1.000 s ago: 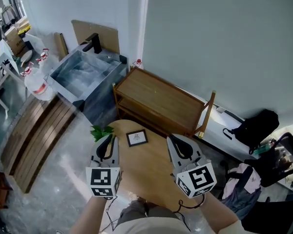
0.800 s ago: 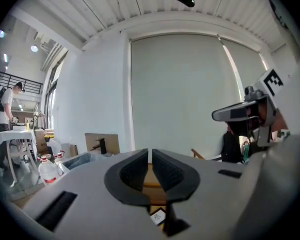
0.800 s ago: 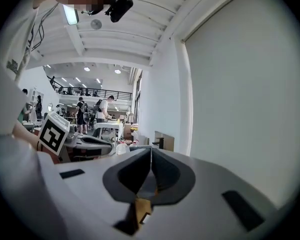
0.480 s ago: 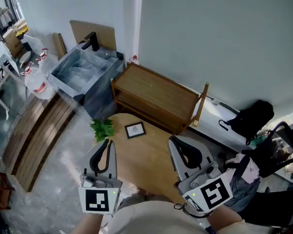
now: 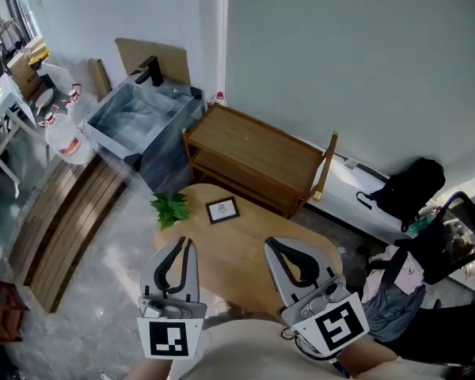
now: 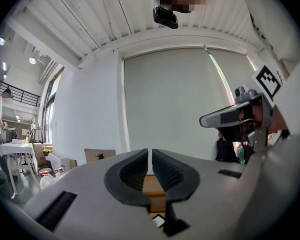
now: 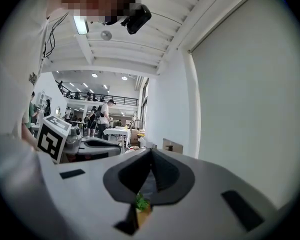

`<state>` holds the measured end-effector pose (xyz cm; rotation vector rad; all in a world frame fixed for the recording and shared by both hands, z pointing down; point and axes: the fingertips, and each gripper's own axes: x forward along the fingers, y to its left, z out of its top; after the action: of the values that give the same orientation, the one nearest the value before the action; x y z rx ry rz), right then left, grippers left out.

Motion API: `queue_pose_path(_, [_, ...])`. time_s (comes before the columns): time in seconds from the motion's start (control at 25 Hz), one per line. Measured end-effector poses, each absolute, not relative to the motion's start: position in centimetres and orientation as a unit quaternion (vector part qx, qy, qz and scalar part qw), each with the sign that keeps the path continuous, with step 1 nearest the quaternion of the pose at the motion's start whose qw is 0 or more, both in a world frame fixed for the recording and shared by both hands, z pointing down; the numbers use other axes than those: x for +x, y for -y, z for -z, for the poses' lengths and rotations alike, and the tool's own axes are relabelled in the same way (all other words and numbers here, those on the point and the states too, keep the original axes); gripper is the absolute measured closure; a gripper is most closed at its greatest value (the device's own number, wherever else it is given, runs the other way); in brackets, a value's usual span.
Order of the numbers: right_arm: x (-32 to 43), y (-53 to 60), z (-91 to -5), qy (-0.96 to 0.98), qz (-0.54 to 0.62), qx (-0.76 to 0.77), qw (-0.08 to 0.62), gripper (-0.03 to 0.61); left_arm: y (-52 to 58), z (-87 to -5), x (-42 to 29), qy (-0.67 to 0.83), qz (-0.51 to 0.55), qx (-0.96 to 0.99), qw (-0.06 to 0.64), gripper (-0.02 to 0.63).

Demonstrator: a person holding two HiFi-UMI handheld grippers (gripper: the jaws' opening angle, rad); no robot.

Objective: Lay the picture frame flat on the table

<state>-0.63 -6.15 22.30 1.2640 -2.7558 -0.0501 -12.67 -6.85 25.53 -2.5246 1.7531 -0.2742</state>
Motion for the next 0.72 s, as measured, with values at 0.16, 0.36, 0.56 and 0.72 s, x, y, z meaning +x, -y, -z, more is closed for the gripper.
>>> queue_pose_path(0.16, [-0.4, 5.8, -22.5, 0.903, 0.017, 0.425, 0.058, 0.581, 6.4, -25.3, -12.8, -0.571, 0.087, -0.816, 0.029, 0.588])
queue_pose_path(0.36, [1.5, 6.3, -21.6, 0.892, 0.041, 0.446, 0.061, 0.581, 6.1, -24.9, -12.6, -0.573, 0.089, -0.814, 0.033, 0.588])
queue_pose_path(0.56, [2.5, 6.6, -21.5, 0.887, 0.040, 0.457, 0.058, 0.581, 6.1, -24.7, -12.5, -0.574, 0.093, -0.813, 0.038, 0.588])
queue_pose_path(0.72, [2.9, 6.6, -21.5, 0.887, 0.031, 0.459, 0.050, 0.581, 6.1, -24.5, -12.3, -0.573, 0.093, -0.813, 0.039, 0.588])
